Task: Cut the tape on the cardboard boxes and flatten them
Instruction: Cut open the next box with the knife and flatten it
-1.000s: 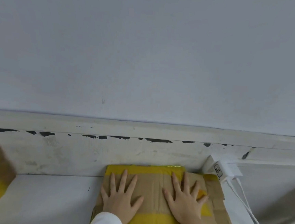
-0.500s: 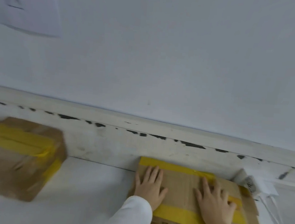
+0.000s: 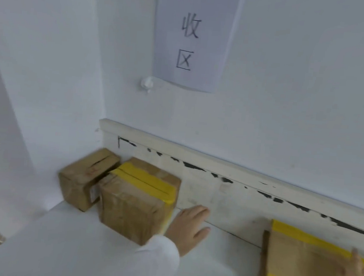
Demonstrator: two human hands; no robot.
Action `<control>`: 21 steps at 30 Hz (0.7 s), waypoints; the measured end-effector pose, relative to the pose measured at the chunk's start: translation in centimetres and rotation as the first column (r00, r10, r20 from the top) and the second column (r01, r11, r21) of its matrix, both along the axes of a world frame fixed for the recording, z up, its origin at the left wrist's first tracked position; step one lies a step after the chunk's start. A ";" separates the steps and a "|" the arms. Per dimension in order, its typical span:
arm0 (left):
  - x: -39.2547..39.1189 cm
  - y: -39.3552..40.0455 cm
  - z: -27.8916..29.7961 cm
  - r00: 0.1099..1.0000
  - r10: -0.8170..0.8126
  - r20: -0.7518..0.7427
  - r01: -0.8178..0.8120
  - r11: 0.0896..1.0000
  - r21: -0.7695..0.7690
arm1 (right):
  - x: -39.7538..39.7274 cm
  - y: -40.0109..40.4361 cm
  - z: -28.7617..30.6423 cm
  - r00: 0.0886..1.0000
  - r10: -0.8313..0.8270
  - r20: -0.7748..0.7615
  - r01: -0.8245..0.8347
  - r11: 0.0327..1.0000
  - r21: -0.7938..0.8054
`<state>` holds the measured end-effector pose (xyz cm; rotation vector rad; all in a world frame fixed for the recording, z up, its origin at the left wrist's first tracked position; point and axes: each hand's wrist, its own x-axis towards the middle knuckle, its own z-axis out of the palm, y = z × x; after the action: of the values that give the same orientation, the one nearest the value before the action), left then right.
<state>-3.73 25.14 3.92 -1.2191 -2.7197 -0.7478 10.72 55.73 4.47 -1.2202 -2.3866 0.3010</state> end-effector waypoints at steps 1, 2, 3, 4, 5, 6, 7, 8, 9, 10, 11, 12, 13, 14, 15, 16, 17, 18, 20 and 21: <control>-1.2 -3.3 0.1 0.999 0.053 -0.011 -0.052 0.998 0.043 | -0.6 -1.2 0.3 0.997 0.057 0.048 -0.057 0.998 -0.003; -2.6 -6.4 0.4 0.992 0.122 -0.017 -0.121 0.989 0.088 | -1.6 -2.8 0.6 0.991 0.083 0.106 -0.084 0.996 0.006; -4.1 -9.3 0.6 0.981 0.194 -0.019 -0.190 0.973 0.128 | -3.1 -4.7 0.6 0.985 0.110 0.134 -0.113 0.993 0.016; -5.9 -11.9 0.8 0.967 0.256 -0.017 -0.250 0.954 0.167 | -4.8 -7.0 0.5 0.981 0.147 0.126 -0.151 0.988 0.018; -7.7 -14.1 0.9 0.952 0.307 0.001 -0.301 0.933 0.197 | -6.8 -10.0 0.4 0.973 0.206 0.105 -0.205 0.979 -0.017; -9.6 -15.8 1.1 0.938 0.344 0.037 -0.344 0.914 0.213 | -9.0 -13.1 0.4 0.956 0.279 0.092 -0.270 0.958 -0.098; -11.5 -17.2 1.1 0.925 0.368 0.092 -0.380 0.900 0.216 | -11.3 -16.6 0.6 0.922 0.384 0.053 -0.370 0.912 -0.175; -13.3 -18.4 1.0 0.911 0.380 0.161 -0.408 0.891 0.202 | -13.3 -19.7 0.5 0.888 0.460 0.007 -0.441 0.856 -0.270; -15.0 -19.3 0.9 0.889 0.392 0.237 -0.435 0.884 0.169 | -15.0 -22.9 0.4 0.870 0.491 -0.041 -0.472 0.806 -0.357; -16.4 -19.9 0.8 0.858 0.407 0.314 -0.462 0.878 0.123 | -16.6 -25.4 0.0 0.858 0.507 -0.075 -0.490 0.768 -0.413; -17.6 -20.3 0.6 0.818 0.421 0.392 -0.485 0.871 0.078 | -18.0 -27.6 -0.3 0.854 0.509 -0.108 -0.499 0.741 -0.449; -18.6 -20.5 0.4 0.777 0.423 0.466 -0.496 0.868 0.040 | -19.2 -29.3 -0.8 0.856 0.501 -0.127 -0.495 0.726 -0.477; -19.4 -20.6 0.1 0.745 0.407 0.529 -0.486 0.874 0.011 | -20.1 -30.6 -1.2 0.857 0.499 -0.130 -0.492 0.715 -0.496; -19.9 -20.7 -0.2 0.729 0.373 0.574 -0.456 0.890 0.000 | -20.8 -31.4 -1.5 0.863 0.488 -0.134 -0.482 0.712 -0.511; -20.1 -20.7 -0.7 0.720 0.328 0.611 -0.416 0.909 0.002 | -21.2 -31.9 -1.7 0.869 0.477 -0.131 -0.468 0.709 -0.528; -20.2 -20.7 -1.2 0.711 0.282 0.645 -0.383 0.923 0.019 | -21.4 -32.1 -2.0 0.877 0.464 -0.126 -0.451 0.704 -0.548; -20.1 -20.6 -1.7 0.696 0.243 0.675 -0.369 0.928 0.047 | -21.4 -32.2 -2.2 0.884 0.451 -0.120 -0.436 0.704 -0.561; -19.9 -20.6 -2.2 0.681 0.217 0.699 -0.379 0.922 0.083 | -21.3 -32.3 -2.6 0.891 0.433 -0.138 -0.428 0.697 -0.575; -19.7 -20.6 -2.5 0.651 0.201 0.732 -0.451 0.878 0.160 | -21.1 -32.5 -2.8 0.904 0.370 -0.214 -0.417 0.651 -0.635; -19.6 -20.7 -2.6 0.634 0.192 0.749 -0.480 0.857 0.187 | -21.1 -32.6 -2.7 0.913 0.337 -0.229 -0.400 0.630 -0.666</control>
<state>-23.35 4.44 1.34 -0.2964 -2.9551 -1.8882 -10.36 23.11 1.73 -0.9182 -2.4991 1.4909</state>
